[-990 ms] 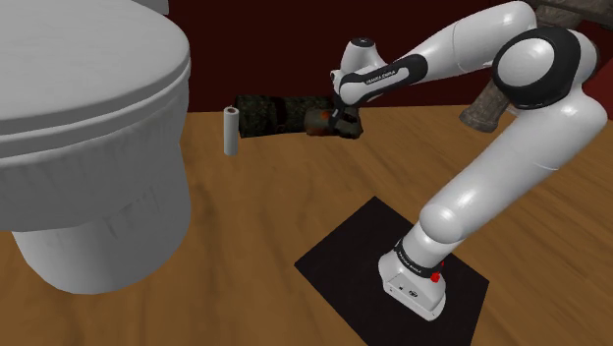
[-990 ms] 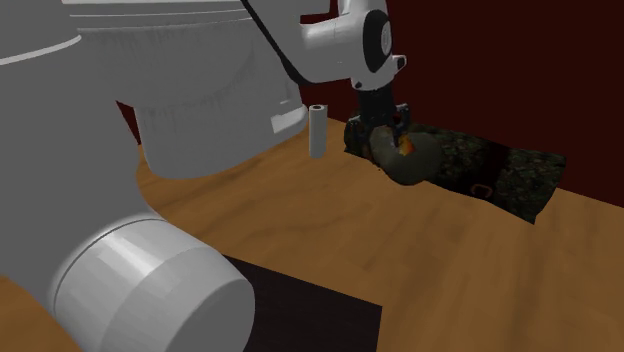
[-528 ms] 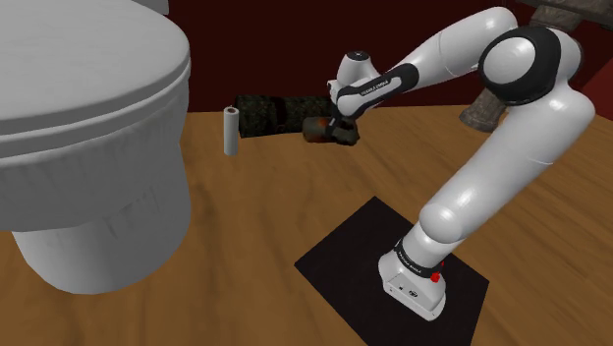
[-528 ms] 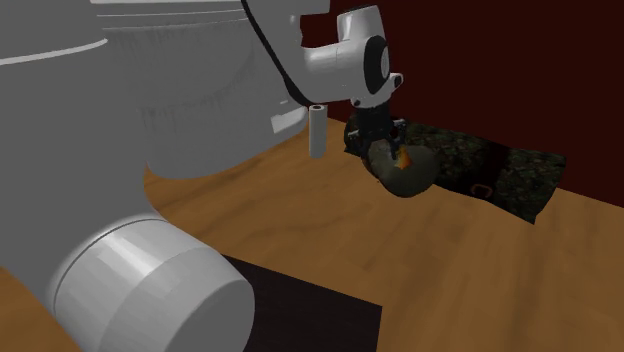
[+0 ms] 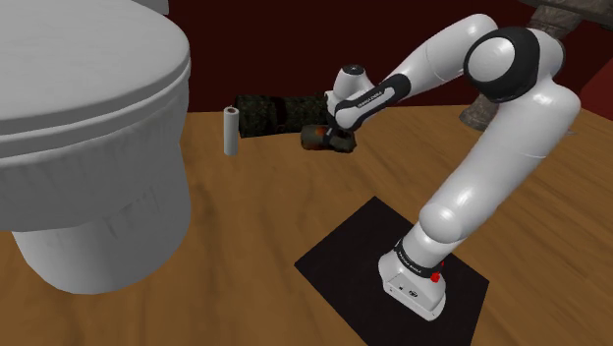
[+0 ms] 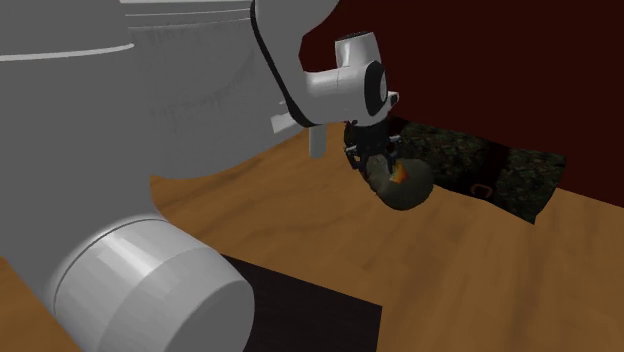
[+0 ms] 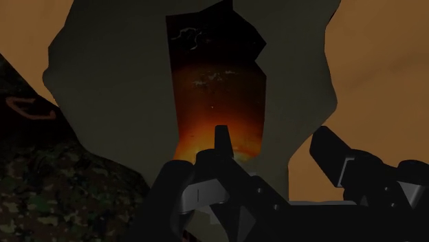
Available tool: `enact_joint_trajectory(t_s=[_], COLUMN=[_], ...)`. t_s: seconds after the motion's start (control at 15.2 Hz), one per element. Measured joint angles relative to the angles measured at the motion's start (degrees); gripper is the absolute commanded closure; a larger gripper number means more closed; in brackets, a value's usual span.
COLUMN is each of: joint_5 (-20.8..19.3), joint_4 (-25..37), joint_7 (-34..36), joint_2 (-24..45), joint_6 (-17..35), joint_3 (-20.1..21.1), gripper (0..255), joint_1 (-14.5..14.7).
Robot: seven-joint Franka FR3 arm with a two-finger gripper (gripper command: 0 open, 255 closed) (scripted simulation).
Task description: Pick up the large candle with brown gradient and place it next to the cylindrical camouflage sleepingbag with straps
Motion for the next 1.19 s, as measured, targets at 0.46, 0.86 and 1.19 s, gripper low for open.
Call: enact_joint_trajectory(t_s=[0.46, 0.86, 1.19], joint_5=[-2.9, -5.9, -7.2], joint_4=[-0.5, -0.3, -0.2], joint_7=[2.9, 6.2, 7.5], joint_2=[4.6, 9.1, 10.6], joint_6=[5.0, 9.2, 10.8], joint_3=[-0.8, -2.0, -2.8], gripper=[255, 255, 255], joint_1=[0.0, 0.5, 0.7])
